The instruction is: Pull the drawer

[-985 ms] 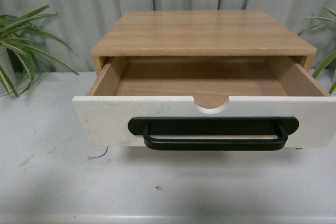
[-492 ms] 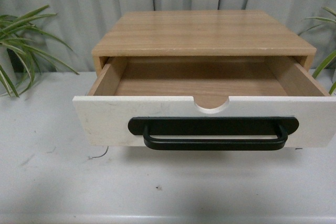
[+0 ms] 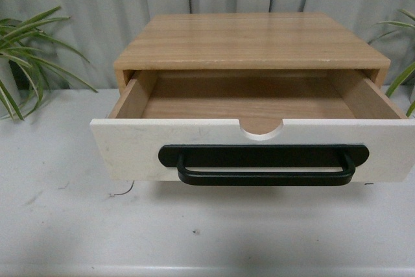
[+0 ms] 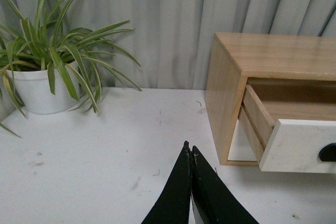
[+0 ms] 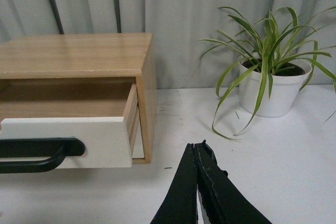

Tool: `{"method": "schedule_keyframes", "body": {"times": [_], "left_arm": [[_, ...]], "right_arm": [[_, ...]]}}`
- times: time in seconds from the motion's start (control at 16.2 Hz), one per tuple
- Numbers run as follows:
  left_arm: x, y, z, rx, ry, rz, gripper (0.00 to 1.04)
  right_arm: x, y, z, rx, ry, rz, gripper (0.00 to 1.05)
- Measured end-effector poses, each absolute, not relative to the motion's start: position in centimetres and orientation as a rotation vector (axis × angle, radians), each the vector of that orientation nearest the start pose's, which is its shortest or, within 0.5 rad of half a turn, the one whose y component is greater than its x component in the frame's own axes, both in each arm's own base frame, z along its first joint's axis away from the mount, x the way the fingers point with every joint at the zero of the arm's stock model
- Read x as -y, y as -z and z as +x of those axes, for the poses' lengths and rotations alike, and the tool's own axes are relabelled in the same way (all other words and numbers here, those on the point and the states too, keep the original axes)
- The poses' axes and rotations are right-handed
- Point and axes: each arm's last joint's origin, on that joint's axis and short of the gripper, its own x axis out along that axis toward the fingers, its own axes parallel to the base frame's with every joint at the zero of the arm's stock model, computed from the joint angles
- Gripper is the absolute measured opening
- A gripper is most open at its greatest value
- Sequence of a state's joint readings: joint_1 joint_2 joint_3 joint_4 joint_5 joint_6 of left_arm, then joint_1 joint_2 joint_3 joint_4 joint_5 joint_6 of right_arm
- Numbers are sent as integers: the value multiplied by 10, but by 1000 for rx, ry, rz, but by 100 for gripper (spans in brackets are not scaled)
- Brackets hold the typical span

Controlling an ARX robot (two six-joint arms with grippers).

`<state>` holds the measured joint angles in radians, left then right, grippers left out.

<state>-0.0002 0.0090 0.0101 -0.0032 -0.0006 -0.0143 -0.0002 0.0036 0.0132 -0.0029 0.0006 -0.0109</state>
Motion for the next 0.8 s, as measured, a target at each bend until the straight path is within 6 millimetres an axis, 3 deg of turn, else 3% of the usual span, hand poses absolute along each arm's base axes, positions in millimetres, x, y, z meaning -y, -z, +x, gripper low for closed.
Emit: {"method": "schedule_keyframes", "body": {"times": [0.06, 0.55, 0.62, 0.8], "left_arm": [[0, -166, 98, -2, 0, -14, 4], [0, -166, 98, -2, 0, -14, 98], [0, -166, 98, -2, 0, -13, 98], [0, -166, 98, -2, 0, -13, 98]], "right_arm": [[0, -167, 97, 6, 0, -11, 2], [0, -167, 97, 6, 1, -11, 92], [0, -167, 97, 6, 0, -10, 100], [0, -167, 97, 6, 0, -10, 98]]}}
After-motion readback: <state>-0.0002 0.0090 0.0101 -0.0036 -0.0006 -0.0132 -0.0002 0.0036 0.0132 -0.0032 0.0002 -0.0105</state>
